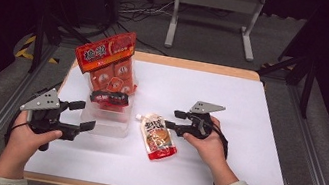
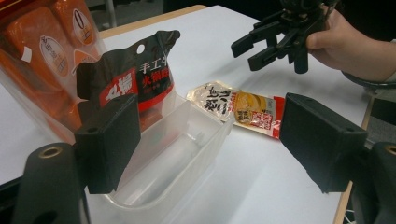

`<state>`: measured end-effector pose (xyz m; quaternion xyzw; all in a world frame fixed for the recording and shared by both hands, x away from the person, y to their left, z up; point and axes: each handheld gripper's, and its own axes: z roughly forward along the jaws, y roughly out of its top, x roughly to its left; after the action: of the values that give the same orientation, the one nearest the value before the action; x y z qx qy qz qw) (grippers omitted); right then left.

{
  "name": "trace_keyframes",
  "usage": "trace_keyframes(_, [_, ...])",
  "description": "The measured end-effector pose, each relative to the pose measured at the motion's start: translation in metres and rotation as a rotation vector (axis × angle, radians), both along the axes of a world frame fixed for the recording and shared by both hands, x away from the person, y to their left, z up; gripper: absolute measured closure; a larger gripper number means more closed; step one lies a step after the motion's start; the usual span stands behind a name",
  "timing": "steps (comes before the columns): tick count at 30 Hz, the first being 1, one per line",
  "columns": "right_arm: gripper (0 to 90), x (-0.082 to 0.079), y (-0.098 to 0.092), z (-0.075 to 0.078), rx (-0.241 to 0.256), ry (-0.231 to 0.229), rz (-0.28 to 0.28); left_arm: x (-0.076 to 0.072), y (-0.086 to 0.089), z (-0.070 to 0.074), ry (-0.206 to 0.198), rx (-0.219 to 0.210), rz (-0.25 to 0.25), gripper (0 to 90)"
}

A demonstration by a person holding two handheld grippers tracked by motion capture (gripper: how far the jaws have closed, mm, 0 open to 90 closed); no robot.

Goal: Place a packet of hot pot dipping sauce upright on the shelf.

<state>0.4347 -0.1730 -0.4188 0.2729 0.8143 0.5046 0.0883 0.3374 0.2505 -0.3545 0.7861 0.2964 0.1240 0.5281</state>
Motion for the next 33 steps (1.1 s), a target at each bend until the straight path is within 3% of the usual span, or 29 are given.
trace_keyframes(8, [42.9, 0.014, 0.007, -0.01, -0.049, 0.048, -0.002, 0.003, -0.001, -0.003, 0.036, 0.025, -0.022, 23.8])
trace_keyframes(10, [43.8, 0.017, 0.009, -0.013, -0.059, 0.06, -0.002, 0.003, -0.002, -0.003, 0.051, 0.014, -0.023, 23.8])
trace_keyframes(33, [50.4, 0.036, 0.026, -0.032, -0.096, 0.166, 0.012, 0.006, -0.007, -0.005, 0.053, 0.039, -0.05, 21.8])
